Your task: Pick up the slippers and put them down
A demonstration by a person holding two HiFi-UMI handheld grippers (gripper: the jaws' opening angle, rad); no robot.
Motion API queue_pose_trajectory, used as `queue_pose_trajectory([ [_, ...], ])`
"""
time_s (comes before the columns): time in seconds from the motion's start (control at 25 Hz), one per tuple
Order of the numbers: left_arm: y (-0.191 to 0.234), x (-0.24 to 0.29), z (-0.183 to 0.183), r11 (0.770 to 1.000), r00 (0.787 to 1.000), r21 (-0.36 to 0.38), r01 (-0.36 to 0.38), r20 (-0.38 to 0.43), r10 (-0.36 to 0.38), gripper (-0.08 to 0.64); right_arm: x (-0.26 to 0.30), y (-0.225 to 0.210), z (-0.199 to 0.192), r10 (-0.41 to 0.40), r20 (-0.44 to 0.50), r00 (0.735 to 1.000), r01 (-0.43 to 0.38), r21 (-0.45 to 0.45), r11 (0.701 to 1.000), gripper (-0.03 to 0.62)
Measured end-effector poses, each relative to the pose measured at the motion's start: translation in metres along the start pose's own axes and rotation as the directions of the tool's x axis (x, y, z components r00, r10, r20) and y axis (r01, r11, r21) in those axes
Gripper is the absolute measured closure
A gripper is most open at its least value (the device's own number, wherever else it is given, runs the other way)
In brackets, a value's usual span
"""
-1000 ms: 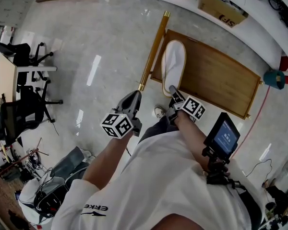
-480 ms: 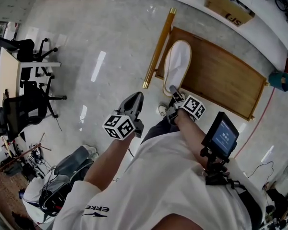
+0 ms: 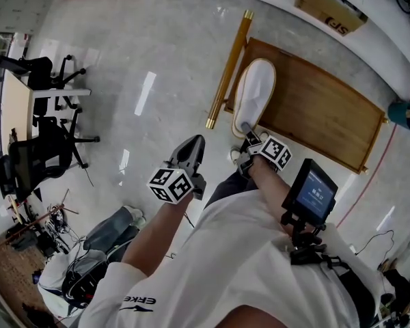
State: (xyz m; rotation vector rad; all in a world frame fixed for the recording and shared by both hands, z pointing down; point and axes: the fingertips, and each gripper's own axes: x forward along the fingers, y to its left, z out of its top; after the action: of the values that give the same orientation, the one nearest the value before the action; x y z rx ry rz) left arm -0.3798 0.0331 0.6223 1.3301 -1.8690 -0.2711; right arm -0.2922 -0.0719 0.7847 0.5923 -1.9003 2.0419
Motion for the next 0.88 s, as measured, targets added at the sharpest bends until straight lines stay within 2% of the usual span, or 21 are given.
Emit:
queue_pose_trajectory([
  [0.36, 0.000, 0.003, 0.002, 1.000, 1.000, 0.020, 0.003, -0.011, -0.003, 0.557, 0.011, -0.004, -0.008, 0.058, -0.019, 0.998, -0.057, 0.078, 0.995, 0.511],
  [0.52, 0.000, 0.004, -0.001, 1.000, 1.000, 0.023, 0.005, -0.017, -0.005, 0.557, 0.012, -0.006, -0.008, 0.070, -0.023, 0.997, -0.069, 0.066, 0.995, 0.504],
  [0.88, 0.002, 0.004, -0.005, 1.000, 1.000, 0.030, 0.005, -0.020, -0.004, 0.557, 0.014, -0.009, -0.007, 0.086, -0.043, 0.995, -0.085, 0.030, 0.996, 0.435],
])
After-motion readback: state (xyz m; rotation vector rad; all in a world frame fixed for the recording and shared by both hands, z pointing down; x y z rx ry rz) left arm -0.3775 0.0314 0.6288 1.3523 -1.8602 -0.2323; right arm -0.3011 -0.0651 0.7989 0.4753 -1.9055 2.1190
